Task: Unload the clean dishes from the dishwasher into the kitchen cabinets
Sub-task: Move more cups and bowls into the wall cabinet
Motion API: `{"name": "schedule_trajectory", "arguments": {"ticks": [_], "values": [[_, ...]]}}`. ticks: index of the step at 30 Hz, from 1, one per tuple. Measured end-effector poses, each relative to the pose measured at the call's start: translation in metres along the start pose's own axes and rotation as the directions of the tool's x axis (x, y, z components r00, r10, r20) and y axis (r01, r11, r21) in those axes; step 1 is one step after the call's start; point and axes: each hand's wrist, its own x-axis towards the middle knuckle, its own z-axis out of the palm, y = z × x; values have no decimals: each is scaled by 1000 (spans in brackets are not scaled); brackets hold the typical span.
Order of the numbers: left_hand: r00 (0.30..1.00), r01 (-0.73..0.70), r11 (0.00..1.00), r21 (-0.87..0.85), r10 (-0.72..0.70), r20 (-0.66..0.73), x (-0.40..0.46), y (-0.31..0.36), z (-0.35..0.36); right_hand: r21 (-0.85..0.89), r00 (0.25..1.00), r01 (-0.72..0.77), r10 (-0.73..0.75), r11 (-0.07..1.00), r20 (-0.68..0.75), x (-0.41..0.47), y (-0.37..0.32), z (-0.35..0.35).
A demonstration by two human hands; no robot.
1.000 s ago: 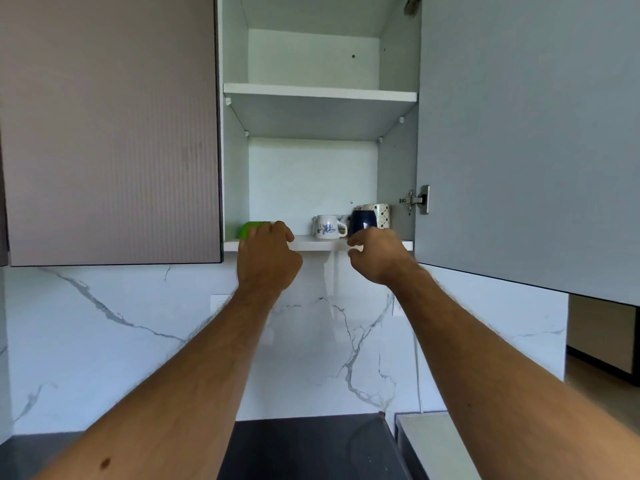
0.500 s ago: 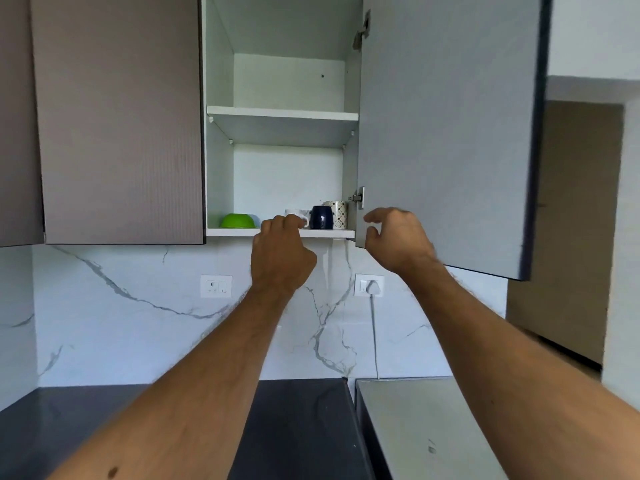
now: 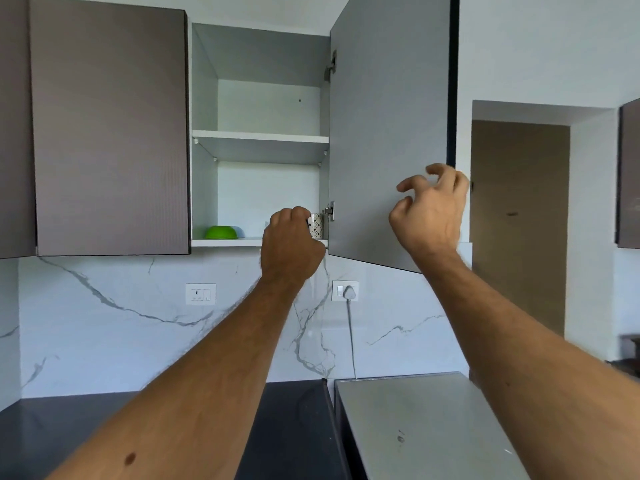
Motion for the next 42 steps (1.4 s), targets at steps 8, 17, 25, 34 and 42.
{"name": "schedule_trajectory", "arguments": {"ticks": [8, 17, 25, 34, 42], "values": [[999, -21, 1000, -5, 21, 28, -4, -5, -9, 170, 975, -179, 152, 969, 159, -11, 21, 1], [996, 19, 999, -27, -17, 82, -32, -23, -17, 507, 959, -253, 281, 824, 22, -50, -26, 8], [994, 95, 995, 33, -97, 47, -37, -48, -50, 654, 970, -206, 64, 728, 234, -81, -99, 25], [988, 154, 981, 114, -150, -45, -43, -92, -82, 657, 861, -319, -81, 683, 501, -89, -163, 77], [1000, -26, 937, 347, 21, 21, -17, -130, -77, 466, 583, -117, -318, 877, 747, -109, -165, 149]]}}
